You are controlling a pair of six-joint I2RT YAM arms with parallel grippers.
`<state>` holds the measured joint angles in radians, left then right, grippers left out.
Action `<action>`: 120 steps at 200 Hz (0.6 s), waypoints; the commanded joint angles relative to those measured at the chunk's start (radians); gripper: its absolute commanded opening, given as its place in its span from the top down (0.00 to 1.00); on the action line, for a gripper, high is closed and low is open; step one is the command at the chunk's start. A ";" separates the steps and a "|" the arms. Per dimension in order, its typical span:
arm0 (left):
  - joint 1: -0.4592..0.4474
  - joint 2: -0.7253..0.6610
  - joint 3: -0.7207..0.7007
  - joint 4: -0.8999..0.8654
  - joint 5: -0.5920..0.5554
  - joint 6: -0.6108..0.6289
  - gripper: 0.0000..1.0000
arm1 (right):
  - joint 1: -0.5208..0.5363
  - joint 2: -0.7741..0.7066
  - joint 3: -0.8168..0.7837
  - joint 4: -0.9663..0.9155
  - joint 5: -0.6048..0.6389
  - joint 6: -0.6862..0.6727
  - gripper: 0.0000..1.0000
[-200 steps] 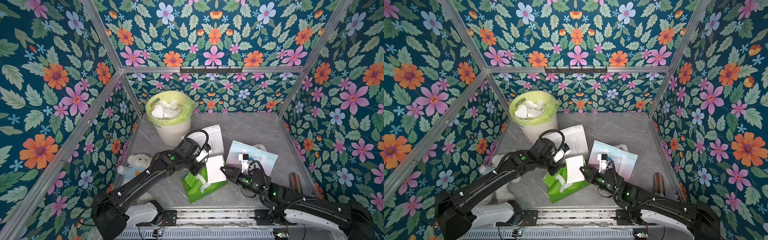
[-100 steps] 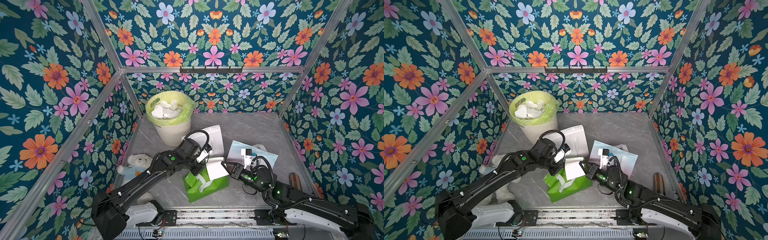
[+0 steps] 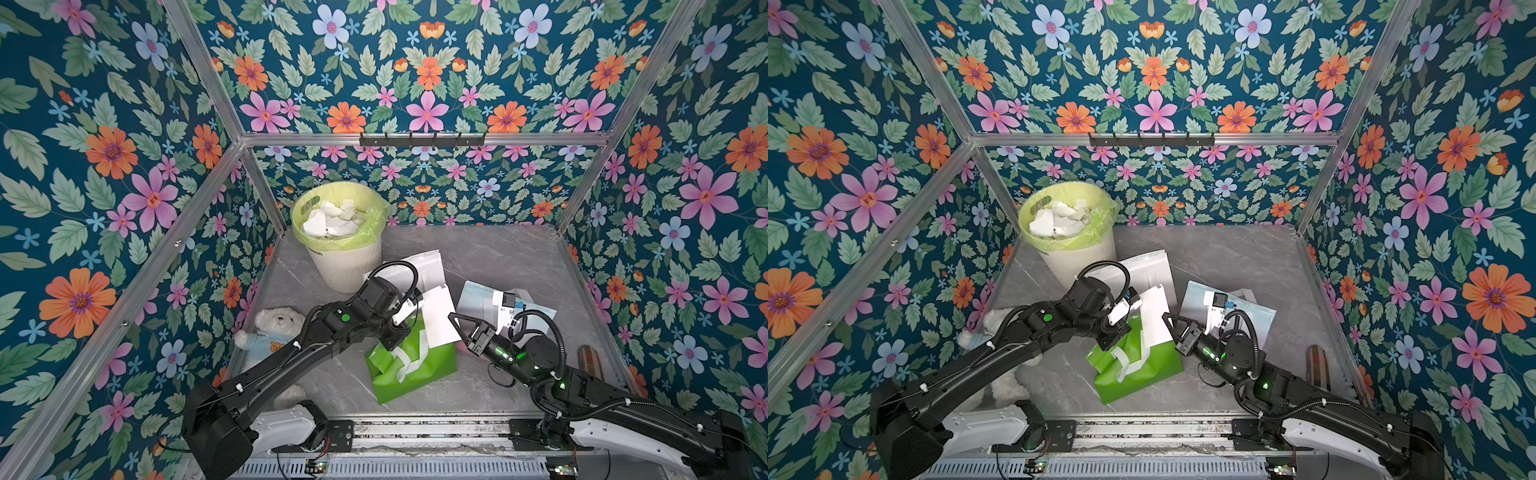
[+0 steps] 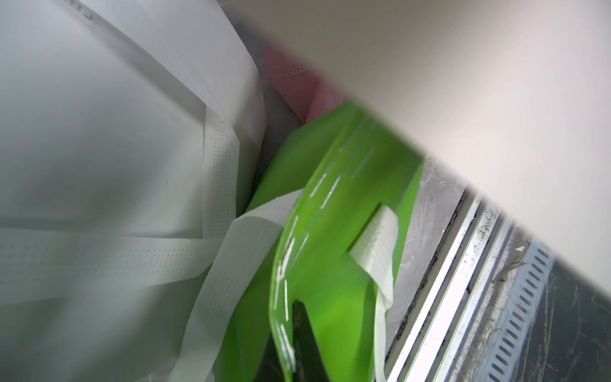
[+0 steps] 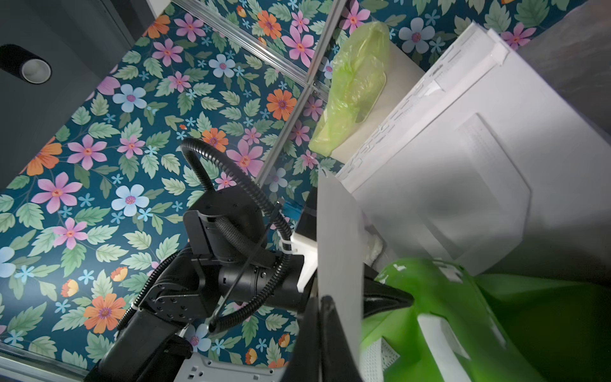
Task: Shred takeout receipts and throw away
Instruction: Tear off the takeout receipt from the takeout bag, then adjust the takeout bag at the center of the board.
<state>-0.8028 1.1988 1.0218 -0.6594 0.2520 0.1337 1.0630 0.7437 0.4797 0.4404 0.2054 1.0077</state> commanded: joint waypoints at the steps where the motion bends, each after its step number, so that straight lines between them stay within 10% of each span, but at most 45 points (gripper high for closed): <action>1: 0.001 0.007 0.003 -0.054 -0.055 0.015 1.00 | 0.000 -0.004 0.012 0.030 0.044 -0.044 1.00; 62: 0.002 -0.025 0.089 -0.045 -0.117 0.010 1.00 | 0.000 -0.085 0.110 -0.247 0.109 -0.316 1.00; 120: 0.001 -0.079 0.141 -0.008 -0.104 0.020 0.51 | 0.000 -0.163 0.158 -0.368 0.184 -0.558 1.00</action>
<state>-0.8021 1.1290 1.1351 -0.6888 0.1562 0.1383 1.0626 0.6022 0.6270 0.1307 0.3271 0.5846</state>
